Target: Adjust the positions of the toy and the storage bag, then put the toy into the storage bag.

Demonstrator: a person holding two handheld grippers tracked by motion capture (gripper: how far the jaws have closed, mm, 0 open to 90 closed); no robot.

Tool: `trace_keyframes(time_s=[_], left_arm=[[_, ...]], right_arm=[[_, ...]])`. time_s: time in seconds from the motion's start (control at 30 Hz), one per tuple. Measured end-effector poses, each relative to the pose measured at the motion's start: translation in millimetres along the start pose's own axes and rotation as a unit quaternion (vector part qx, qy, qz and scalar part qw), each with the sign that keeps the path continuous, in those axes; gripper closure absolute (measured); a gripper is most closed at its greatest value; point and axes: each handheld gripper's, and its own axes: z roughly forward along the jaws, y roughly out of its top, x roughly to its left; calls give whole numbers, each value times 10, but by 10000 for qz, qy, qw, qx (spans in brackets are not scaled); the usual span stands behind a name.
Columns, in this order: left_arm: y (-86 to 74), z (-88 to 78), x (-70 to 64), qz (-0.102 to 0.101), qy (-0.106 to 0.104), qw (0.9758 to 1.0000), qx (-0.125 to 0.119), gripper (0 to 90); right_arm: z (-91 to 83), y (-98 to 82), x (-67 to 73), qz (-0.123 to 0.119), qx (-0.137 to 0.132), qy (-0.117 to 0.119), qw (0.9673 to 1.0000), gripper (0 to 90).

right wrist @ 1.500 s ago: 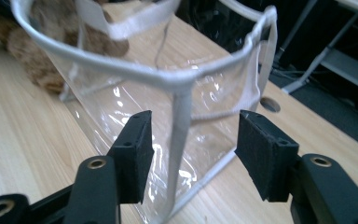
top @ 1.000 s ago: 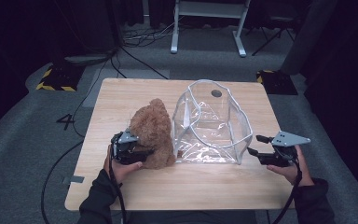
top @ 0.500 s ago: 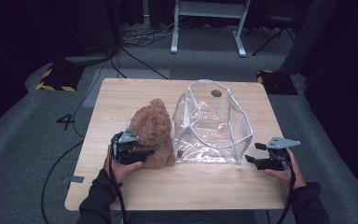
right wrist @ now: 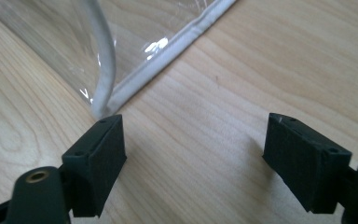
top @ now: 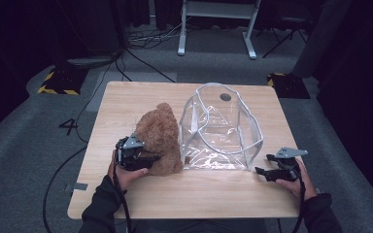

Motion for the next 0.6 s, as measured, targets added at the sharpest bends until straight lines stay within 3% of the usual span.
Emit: trace_keyframes(time_s=[0.2, 0.6], left_arm=[[-3, -2, 6, 34, 3, 10000, -3, 440], [8, 1, -8, 99, 29, 9999, 17, 462]], right_arm=[[-5, -39, 21, 117, -111, -135, 9998, 180], [-4, -41, 14, 132, -111, -121, 9998, 178]])
